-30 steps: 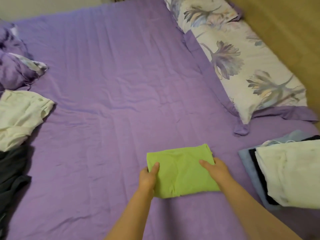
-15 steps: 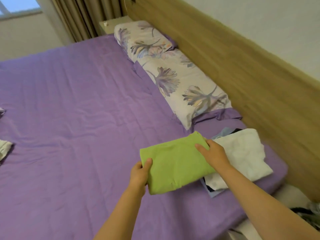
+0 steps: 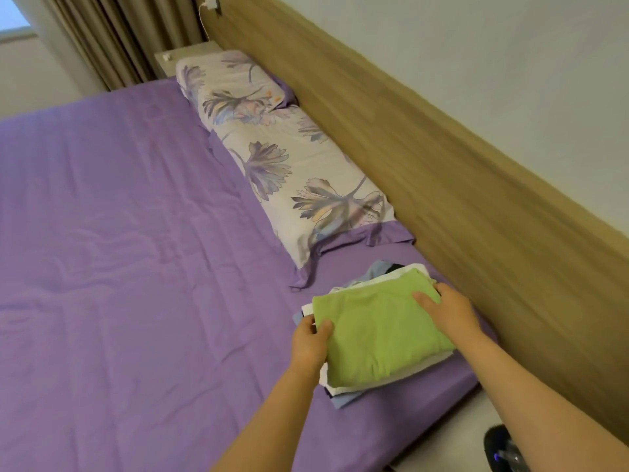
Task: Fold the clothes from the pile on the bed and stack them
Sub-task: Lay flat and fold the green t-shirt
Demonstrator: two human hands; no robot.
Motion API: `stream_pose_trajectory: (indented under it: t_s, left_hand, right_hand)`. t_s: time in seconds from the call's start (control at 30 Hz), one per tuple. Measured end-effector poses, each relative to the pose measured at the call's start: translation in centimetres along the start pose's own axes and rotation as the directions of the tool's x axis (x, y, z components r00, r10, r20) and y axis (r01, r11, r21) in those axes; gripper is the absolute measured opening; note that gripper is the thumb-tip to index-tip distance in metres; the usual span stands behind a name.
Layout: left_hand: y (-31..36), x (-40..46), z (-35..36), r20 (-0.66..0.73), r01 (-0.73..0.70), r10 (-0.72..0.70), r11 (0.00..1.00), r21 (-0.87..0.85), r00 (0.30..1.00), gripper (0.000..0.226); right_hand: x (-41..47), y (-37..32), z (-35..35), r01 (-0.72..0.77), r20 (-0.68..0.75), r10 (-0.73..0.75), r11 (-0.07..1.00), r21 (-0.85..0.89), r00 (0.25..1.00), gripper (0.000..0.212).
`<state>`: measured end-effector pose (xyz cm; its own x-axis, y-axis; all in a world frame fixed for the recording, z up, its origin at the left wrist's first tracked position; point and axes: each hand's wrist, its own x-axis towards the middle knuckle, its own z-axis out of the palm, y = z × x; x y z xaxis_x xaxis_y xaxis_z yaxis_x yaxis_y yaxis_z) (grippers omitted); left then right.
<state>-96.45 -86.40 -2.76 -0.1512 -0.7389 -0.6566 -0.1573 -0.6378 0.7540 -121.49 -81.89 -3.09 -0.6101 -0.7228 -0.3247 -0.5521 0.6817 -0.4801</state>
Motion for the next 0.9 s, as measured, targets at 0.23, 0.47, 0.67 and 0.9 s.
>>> stream_pose_trajectory:
  t_s: [0.23,0.47,0.67,0.9]
  left_hand:
    - [-1.8,2.7,2.5,-0.098,-0.094,0.153,0.892,0.443,0.983,0.037]
    - [-4.8,5.3,3.6,0.206,-0.275,0.258,0.269,0.923,0.944,0.057]
    - [-7.0,7.7,2.6,0.091,-0.080,-0.019,0.326,0.942,0.996,0.079]
    - [-4.2,4.6,-0.6,0.122,-0.104,-0.005,0.487,0.867,0.993,0.058]
  right_hand:
    - [2.4,0.7,1.4,0.061,-0.045,-0.071,0.981,-0.183,0.996,0.052]
    - [2.0,1.9,6.3,0.271,0.336,-0.124,0.858,-0.436,0.934,0.066]
    - [3.0,1.9,8.6,0.197,0.391,0.029,0.828,-0.525,0.920,0.072]
    - [0.7,-3.8,8.6,0.258,0.335,-0.057,0.760,-0.597,0.940,0.061]
